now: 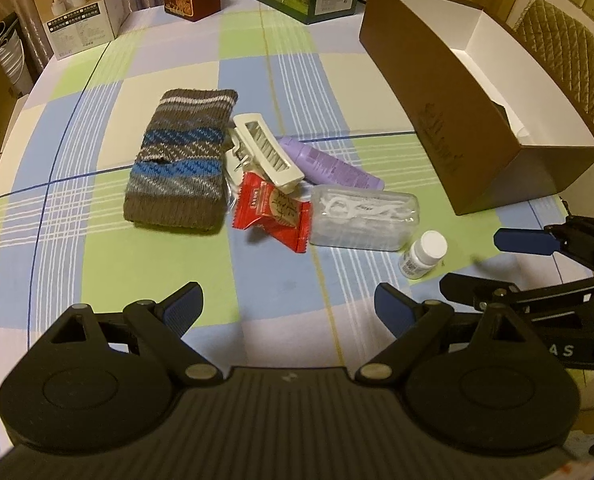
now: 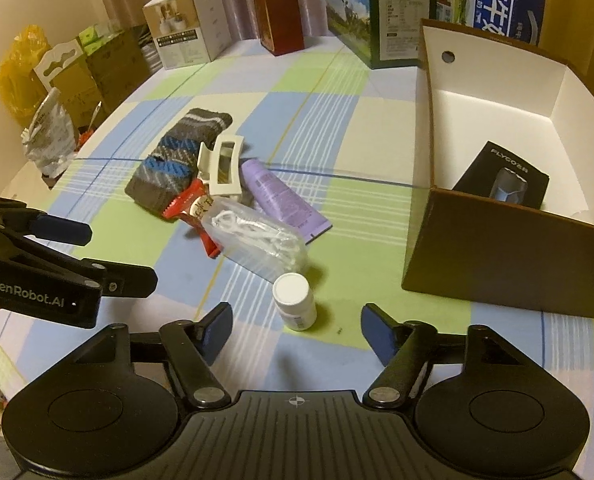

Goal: Organize objects
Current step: 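Move both tools back to the table and grasp the white bottle with the right tool, then grasp the clear swab box with the left tool while the right tool lifts the white bottle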

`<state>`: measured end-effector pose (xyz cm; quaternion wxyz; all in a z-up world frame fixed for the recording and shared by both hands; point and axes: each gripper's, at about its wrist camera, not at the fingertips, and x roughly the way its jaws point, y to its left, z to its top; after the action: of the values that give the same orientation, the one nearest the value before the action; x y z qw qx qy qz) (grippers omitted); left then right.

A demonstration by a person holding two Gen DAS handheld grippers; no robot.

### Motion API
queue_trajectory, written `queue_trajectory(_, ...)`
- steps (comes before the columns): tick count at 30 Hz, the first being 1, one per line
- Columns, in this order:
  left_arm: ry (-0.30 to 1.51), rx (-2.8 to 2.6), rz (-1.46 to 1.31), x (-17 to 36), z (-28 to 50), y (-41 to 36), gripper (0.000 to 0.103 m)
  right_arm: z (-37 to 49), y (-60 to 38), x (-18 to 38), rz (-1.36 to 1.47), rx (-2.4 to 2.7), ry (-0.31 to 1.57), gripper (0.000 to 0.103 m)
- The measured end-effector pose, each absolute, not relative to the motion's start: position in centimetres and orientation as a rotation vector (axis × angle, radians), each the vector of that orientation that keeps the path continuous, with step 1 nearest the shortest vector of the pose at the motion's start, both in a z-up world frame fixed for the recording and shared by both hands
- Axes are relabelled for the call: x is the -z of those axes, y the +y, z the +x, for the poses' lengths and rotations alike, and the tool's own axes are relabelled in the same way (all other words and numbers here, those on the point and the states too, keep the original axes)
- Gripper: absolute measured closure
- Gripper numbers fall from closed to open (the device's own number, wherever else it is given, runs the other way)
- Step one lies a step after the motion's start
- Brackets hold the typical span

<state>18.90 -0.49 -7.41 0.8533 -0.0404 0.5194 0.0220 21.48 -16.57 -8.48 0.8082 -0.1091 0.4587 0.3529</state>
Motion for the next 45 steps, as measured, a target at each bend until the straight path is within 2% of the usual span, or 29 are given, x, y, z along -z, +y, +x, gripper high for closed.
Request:
queue_trajectory(4, 1.1, -0.054, -0.086, 7.8, 19.0, 0.0, 0.013, 21.7, -16.1, 9.3, -0.238, -0.752, 0.983, 0.05)
queue_trajectory(10, 1.109, -0.06, -0.082, 8.5, 19.2, 0.3, 0.013, 22.0, -15.1, 10.3, -0.243, -0.758, 0.966, 0.057)
queue_trajectory(12, 1.109, -0.058, -0.08, 8.6, 19.3, 0.3, 0.013, 22.1, -14.8, 10.6, -0.242, -0.758, 0.958, 0.064)
queue_trajectory(14, 1.105, -0.053, -0.081, 8.7, 19.5, 0.3, 0.013, 22.3, -14.6, 10.9, -0.245, -0.761, 0.953, 0.081)
queue_trajectory(21, 1.079, -0.003, -0.083, 8.9, 20.5, -0.5, 0.013, 22.6, -15.9, 10.7, -0.226, -0.702, 0.949, 0.081)
queue_trajectory(39, 1.07, 0.138, 0.002, 11.1, 26.1, -5.6, 0.011, 25.2, -26.8, 8.6, -0.058, -0.359, 0.953, 0.082)
queue_trajectory(43, 1.072, 0.128, 0.012, 11.7, 26.9, -5.9, 0.013, 25.3, -27.9, 8.4, -0.047, -0.338, 0.954, 0.082)
queue_trajectory(45, 1.068, 0.124, 0.019, 11.8, 27.1, -6.0, 0.018, 25.3, -28.5, 8.3, -0.041, -0.334, 0.955, 0.082)
